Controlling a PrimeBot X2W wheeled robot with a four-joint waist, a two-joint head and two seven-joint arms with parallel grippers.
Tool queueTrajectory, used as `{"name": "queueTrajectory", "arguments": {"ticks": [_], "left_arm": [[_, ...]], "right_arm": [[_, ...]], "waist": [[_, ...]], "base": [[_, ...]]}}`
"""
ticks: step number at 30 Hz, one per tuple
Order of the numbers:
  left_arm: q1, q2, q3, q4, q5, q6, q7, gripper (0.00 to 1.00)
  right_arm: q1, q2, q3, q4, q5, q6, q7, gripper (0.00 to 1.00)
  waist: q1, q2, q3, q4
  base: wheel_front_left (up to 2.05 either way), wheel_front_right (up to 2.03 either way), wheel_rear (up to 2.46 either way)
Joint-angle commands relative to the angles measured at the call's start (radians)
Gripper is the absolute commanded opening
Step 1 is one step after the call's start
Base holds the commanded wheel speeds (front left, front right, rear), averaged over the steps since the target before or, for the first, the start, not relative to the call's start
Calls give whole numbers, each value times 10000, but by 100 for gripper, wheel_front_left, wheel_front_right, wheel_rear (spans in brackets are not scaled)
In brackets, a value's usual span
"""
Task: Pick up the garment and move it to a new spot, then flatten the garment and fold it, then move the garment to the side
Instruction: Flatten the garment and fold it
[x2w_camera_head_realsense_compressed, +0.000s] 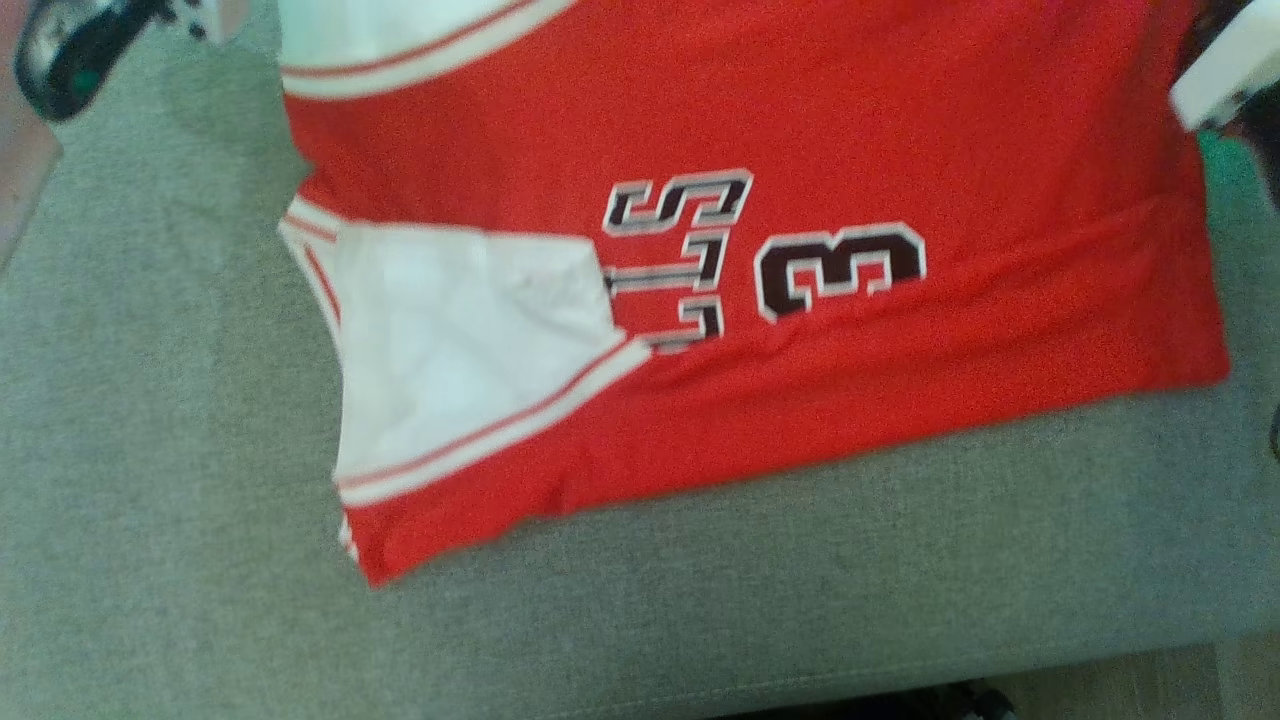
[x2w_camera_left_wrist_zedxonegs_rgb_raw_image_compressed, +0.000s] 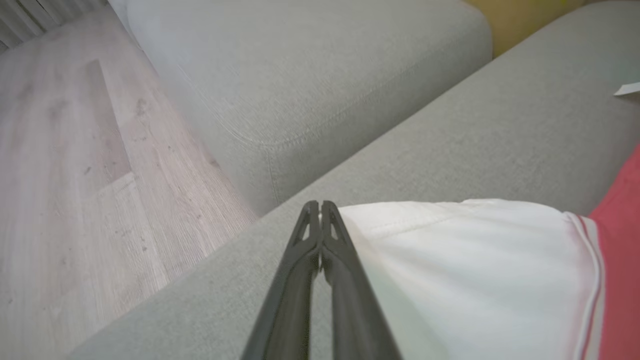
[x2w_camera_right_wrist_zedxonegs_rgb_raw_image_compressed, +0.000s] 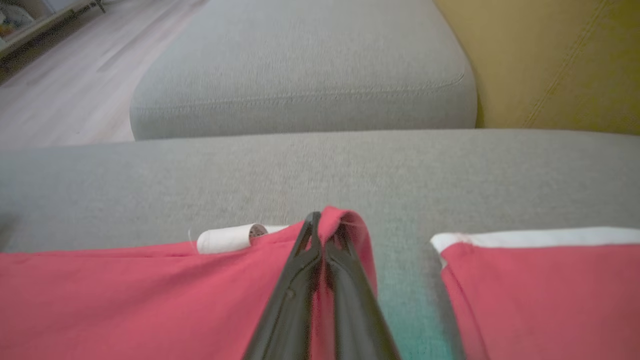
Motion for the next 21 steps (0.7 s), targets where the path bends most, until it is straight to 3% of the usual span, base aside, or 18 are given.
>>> {"name": "queueTrajectory", "arguments": {"ticks": [1,7,14,21], "left_arm": [[-754,398,400,-140,85,20,-189,0],[-811,483,113,-500,-92,20,-819,0],[611,1535,-353,-2080,-570,44,-1011,0],[3178,2909,-670,-4672,-1216,995,-1122,0]], "right_arm": [[-157,-296,-123,-277,176,65,-119,0],[252,-930,-191,-759,1140,65,-25,0],[2178,-1783,-282,-1691,2174,65,131,0],[4239,-2248,-776,-2330,2528,65,177,0]], "waist": [[-1,0,-53,60],[-1,0,-373,362],[-1,0,-1099,721],[-1,0,-1664,1105]], "base": [[0,0,0],[0,0,0],[0,0,0],[0,0,0]]}}
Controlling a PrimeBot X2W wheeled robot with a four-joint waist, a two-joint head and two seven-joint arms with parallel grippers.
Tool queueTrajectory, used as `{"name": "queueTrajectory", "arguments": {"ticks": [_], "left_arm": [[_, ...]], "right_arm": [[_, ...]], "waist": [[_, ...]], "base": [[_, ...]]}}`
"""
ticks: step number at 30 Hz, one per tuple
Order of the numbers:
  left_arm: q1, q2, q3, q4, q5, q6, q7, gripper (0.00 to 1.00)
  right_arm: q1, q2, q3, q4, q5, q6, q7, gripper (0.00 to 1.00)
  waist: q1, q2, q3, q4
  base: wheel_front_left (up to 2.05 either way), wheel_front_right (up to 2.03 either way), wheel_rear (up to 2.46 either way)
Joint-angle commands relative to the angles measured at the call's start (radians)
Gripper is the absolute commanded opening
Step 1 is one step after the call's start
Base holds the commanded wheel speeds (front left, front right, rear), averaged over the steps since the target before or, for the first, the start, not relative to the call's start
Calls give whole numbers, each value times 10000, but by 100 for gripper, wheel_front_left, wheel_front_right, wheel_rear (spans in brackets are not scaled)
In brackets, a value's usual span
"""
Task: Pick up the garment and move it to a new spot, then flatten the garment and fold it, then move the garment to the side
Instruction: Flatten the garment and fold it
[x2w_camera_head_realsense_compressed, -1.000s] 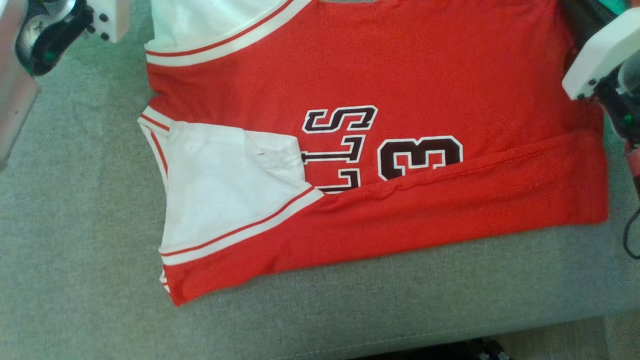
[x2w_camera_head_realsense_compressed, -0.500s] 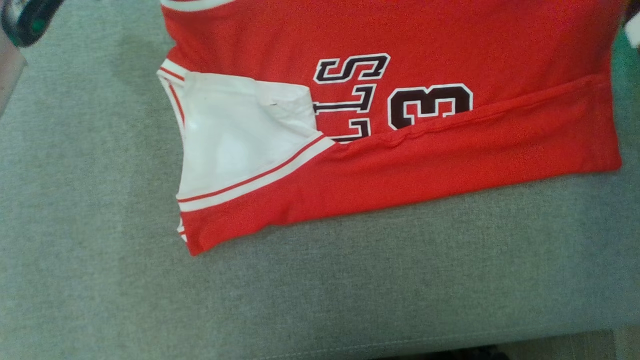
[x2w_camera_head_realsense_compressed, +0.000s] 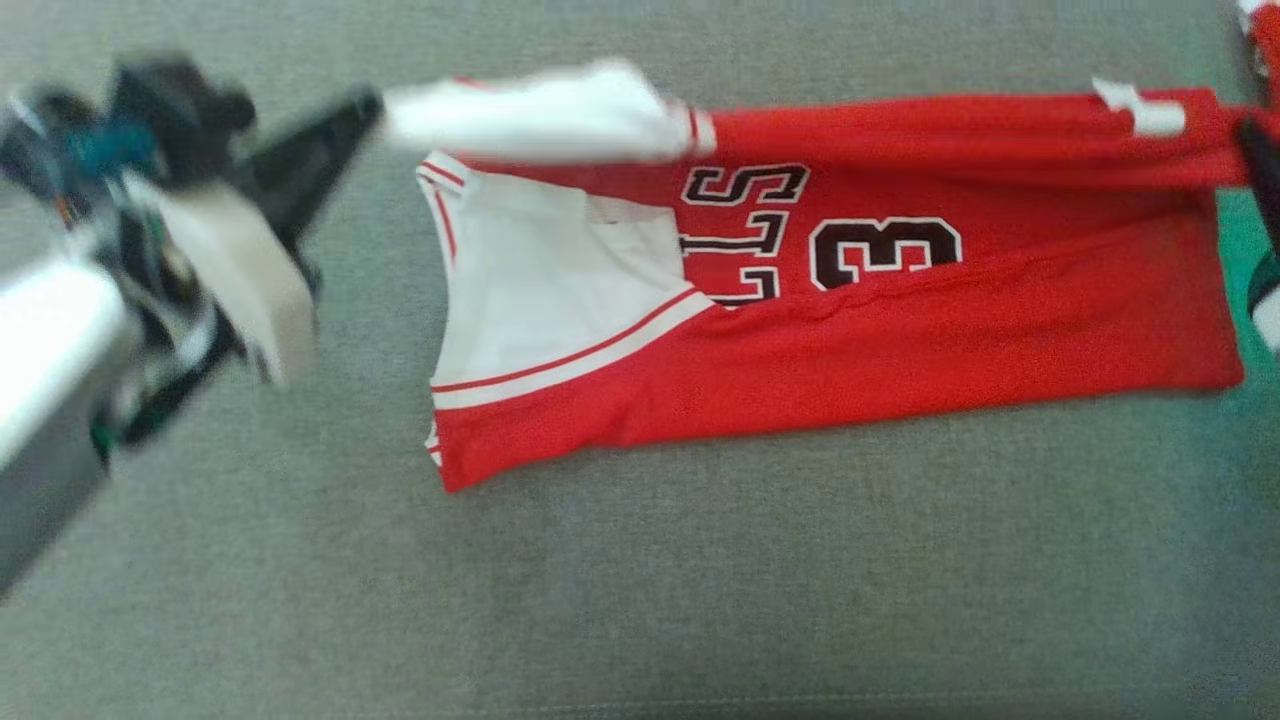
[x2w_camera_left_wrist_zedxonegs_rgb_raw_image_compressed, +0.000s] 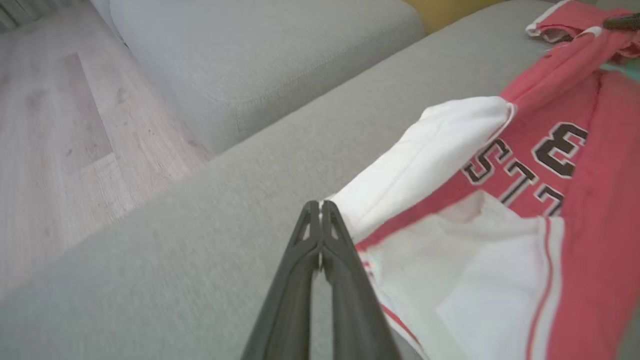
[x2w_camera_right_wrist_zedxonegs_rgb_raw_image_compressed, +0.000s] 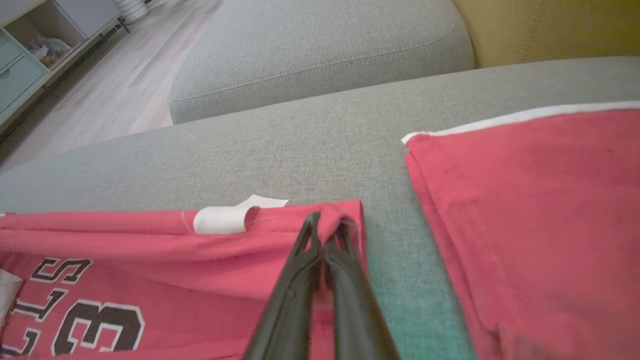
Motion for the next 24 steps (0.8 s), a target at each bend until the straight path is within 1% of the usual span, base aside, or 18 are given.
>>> {"name": "queueTrajectory", "arguments": {"ticks": [1,2,3,4,5,9,12,13,14,15,16,18,19,22,24], "left_arm": [[281,789,362,-854,-150,400,-149,0],[617,933,290,-1221,-200,578,-182,0],[1213,1151,143,-1857,-243,931,-279,0],[1478,1210,54,-2127,-239,1089,-328,0],[1478,1210,54,-2127,-239,1089,-328,0],[2400,1185,-277,-2857,-269,1652,-554,0],[2887,1030,-414,-3000,-240,2006,-853,0],[3051,942,-409,-2993,-294,2133,-999,0],[3211,858,-405,-2966,-340,2257,-1144,0],[3353,775,-386,-2925,-335,2404,-1333,45],[3506,666,-316,-2866,-341,2605,-1601,100],[3820,408,-151,-2697,-259,3104,-2248,100],[3985,253,-35,-2589,-175,3421,-2658,100],[4626,-375,369,-2232,-155,4390,-3844,100],[5075,-839,649,-2062,-89,4936,-4272,100]], "right_arm": [[616,-427,-198,-394,72,65,23,0],[846,-450,-280,-436,48,65,19,0],[1281,-505,-426,-532,-28,65,37,0],[1487,-518,-511,-582,-53,65,52,0],[1487,-518,-511,-582,-53,65,52,0],[2241,-495,-821,-823,-201,65,154,0],[2704,-373,-1061,-980,-316,65,192,0],[2829,-332,-1131,-1009,-410,65,169,9],[2932,-251,-1233,-998,-494,65,128,81],[3021,-135,-1356,-984,-550,65,77,100],[3104,-6,-1484,-986,-616,65,-4,100],[3299,268,-1767,-1039,-799,65,-286,100],[3424,433,-1931,-1070,-885,65,-459,100],[3831,1023,-2524,-1155,-1238,65,-987,100],[4049,1477,-2886,-1211,-1536,65,-1274,100]], "waist": [[2,-1,-244,228],[2,-1,-295,278],[2,-1,-382,372],[2,-1,-418,419],[2,-1,-418,419],[2,-1,-521,530],[2,-1,-563,559],[2,-1,-575,559],[2,-1,-597,552],[2,-1,-621,548],[2,-1,-654,542],[2,-1,-747,543],[2,-1,-800,552],[2,-1,-997,576],[2,-1,-1139,578]], "base": [[0,0,0],[0,0,0],[0,0,0],[0,0,0],[0,0,0],[0,0,0],[0,0,0],[0,0,0],[0,0,0],[0,0,0],[0,0,0],[0,0,0],[0,0,0],[0,0,0],[0,0,0]]}}
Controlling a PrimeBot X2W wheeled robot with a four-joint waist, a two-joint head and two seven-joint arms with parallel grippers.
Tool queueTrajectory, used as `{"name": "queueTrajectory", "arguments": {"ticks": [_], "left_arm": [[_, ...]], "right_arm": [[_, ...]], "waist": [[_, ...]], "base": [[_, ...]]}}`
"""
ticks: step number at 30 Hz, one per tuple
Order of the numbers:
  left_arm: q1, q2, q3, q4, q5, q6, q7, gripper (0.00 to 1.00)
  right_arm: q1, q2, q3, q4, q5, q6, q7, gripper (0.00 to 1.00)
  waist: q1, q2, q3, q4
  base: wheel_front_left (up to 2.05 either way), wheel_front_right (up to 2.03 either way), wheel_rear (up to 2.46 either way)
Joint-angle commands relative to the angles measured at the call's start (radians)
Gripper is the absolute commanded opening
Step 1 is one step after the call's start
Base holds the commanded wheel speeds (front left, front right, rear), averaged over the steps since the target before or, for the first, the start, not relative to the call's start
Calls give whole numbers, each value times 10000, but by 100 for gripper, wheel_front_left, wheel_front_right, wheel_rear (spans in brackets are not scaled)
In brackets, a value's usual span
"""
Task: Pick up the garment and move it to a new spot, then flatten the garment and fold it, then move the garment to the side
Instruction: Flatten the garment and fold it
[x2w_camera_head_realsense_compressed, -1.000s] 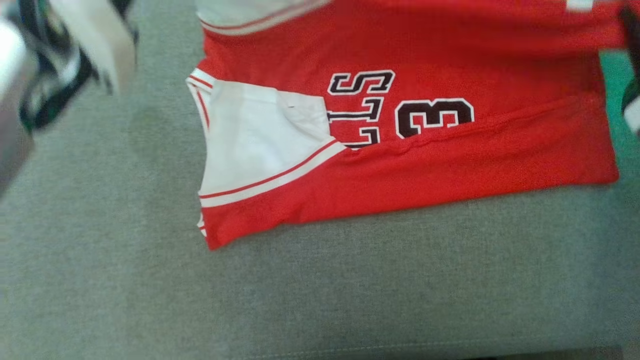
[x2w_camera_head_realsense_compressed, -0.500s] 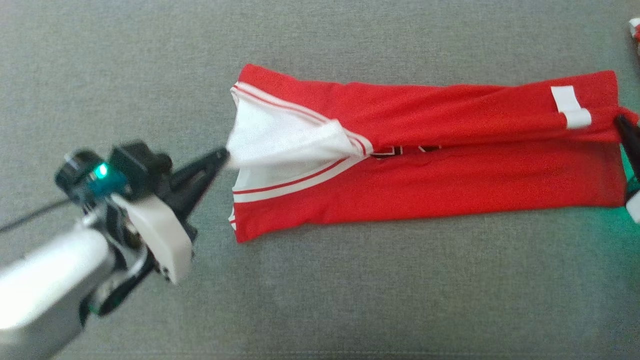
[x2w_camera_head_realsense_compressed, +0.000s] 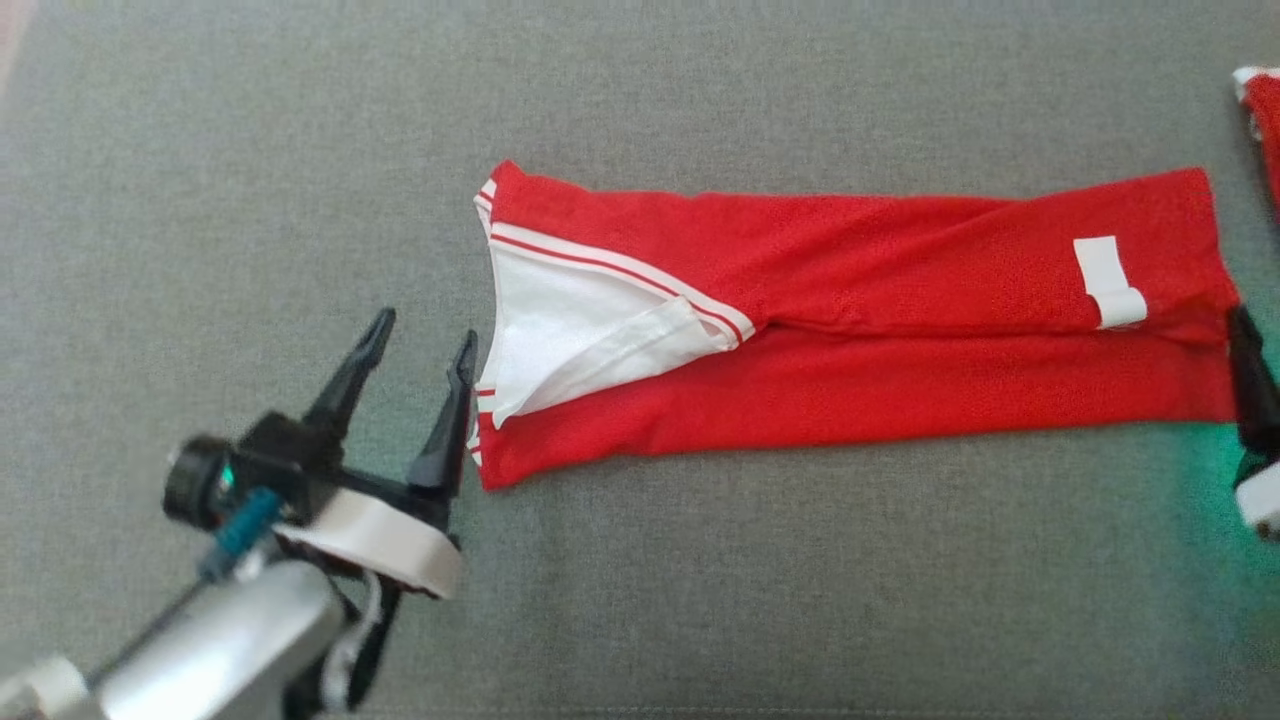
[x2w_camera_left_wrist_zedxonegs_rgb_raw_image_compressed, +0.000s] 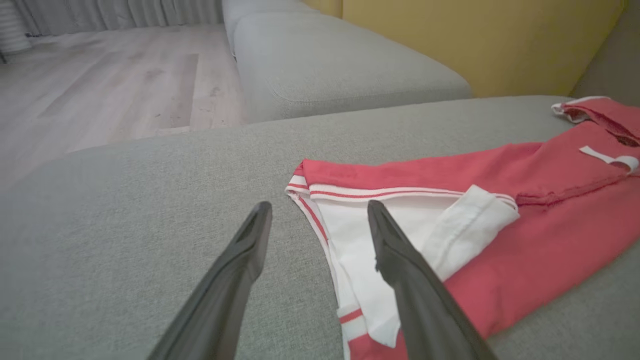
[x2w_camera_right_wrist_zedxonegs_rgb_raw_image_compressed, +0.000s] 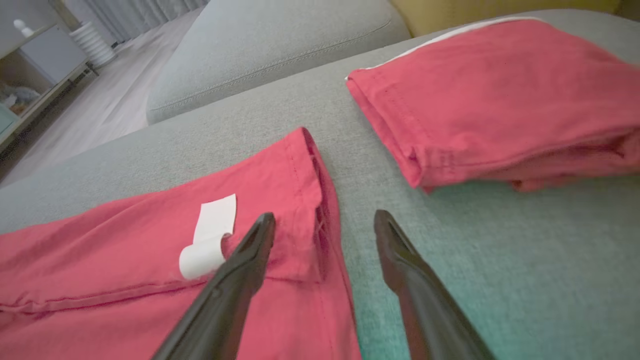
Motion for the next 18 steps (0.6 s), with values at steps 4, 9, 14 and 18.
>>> {"name": "queueTrajectory", "arguments": {"ticks": [4,9,14,18], "left_arm": [[749,-630,1176,-72,586,822,-293,100],[1904,-1858,2135,-297,1923,992,-304,100],[2583,-2618,2524,-131,2751,483,-306,100],[2780,-2903,2890,17,3196,120,-306,100]], "right_arm": [[98,551,-526,-22,-755,65,-335,100],[-511,1155,-1199,793,-1528,65,-175,100],[-1038,1239,-1562,1968,-2314,65,722,100],[-1293,1243,-1397,2387,-2510,65,1419,74]], "waist": [[0,-1,-311,54],[0,-1,-469,310],[0,-1,-542,557],[0,-1,-611,666]], "base": [[0,0,0],[0,0,0],[0,0,0],[0,0,0]]}}
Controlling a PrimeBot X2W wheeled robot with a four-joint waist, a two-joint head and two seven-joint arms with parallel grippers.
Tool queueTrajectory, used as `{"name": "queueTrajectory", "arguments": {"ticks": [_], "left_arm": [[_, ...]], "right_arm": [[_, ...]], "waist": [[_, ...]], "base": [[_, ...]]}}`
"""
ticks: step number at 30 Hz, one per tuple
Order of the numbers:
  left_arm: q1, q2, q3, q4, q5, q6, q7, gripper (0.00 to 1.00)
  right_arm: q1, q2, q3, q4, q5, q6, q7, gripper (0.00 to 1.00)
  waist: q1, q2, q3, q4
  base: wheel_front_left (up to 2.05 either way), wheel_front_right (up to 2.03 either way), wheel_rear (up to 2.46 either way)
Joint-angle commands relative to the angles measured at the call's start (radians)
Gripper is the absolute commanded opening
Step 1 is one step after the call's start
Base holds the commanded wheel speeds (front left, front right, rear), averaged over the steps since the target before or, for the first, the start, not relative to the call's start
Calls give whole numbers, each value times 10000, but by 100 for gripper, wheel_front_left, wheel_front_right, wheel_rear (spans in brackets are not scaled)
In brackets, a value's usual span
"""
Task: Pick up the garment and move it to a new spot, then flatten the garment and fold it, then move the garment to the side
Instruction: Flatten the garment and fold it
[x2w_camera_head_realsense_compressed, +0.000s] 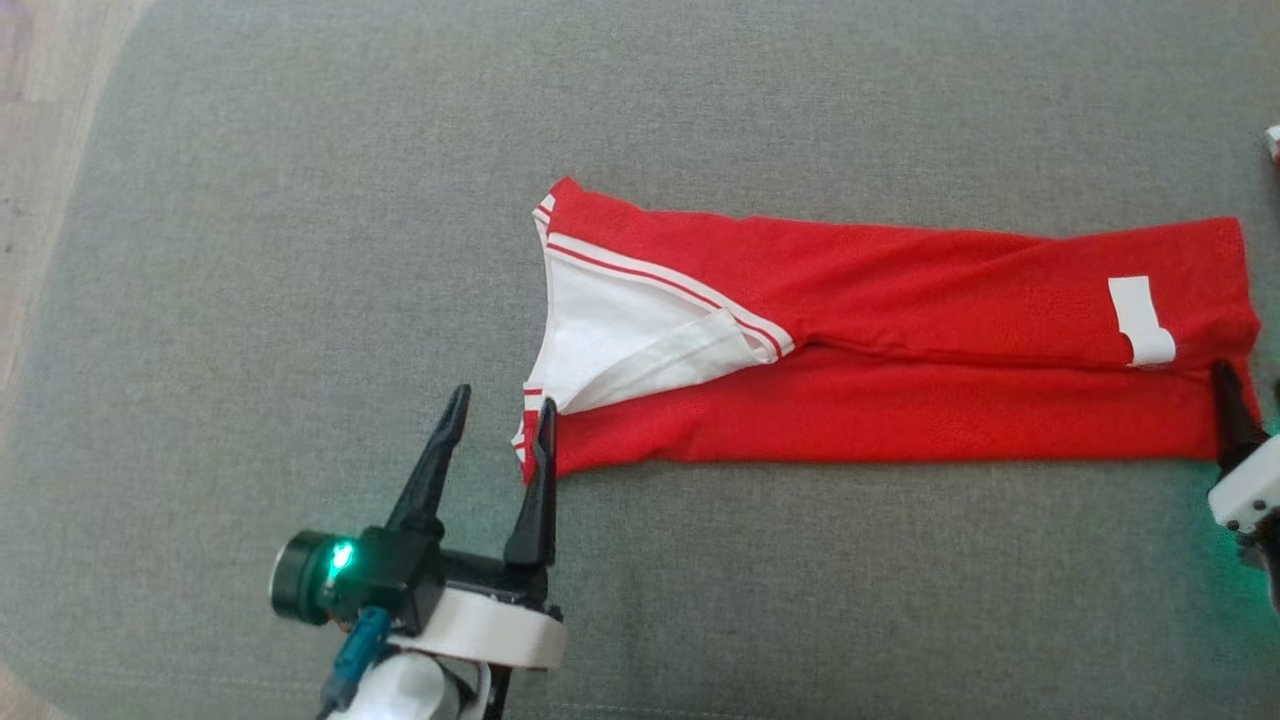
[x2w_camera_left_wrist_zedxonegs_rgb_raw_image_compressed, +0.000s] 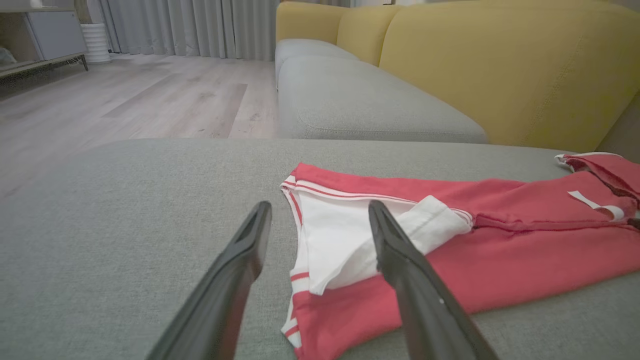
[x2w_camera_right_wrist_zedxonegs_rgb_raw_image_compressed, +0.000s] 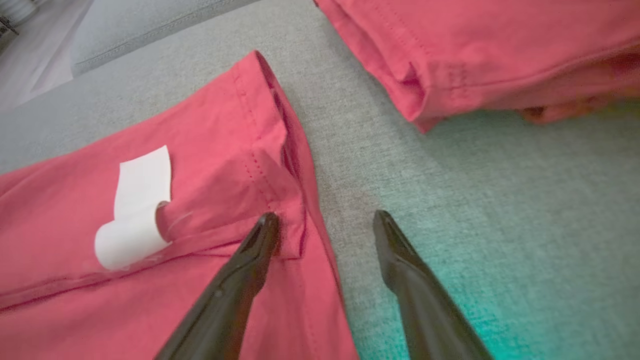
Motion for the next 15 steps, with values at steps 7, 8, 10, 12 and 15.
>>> {"name": "queueTrajectory", "arguments": {"ticks": [7,8,10,12,15], "left_arm": [[127,4,1209,-62,500,-480,-96,100],[166,46,1320,-7,570,-519,-96,100],[259,74,1554,37,709,-559,-96,100],[383,79,1758,55,846,-575,-96,100],[583,-8,2038,41,991,-616,-96,100]], "right_arm": [[-87,-336,747,-386,424,65,668,0],[-76,-407,766,-433,451,65,613,0],[-86,-562,748,-512,495,65,456,0],[-118,-777,687,-561,529,65,360,0],[-153,-1221,545,-678,591,65,297,0]], "waist": [[0,-1,-286,21],[0,-1,-334,-2],[0,-1,-437,-55],[0,-1,-530,-112],[0,-1,-655,-182]], "base": [[0,0,0],[0,0,0],[0,0,0],[0,0,0],[0,0,0]]}}
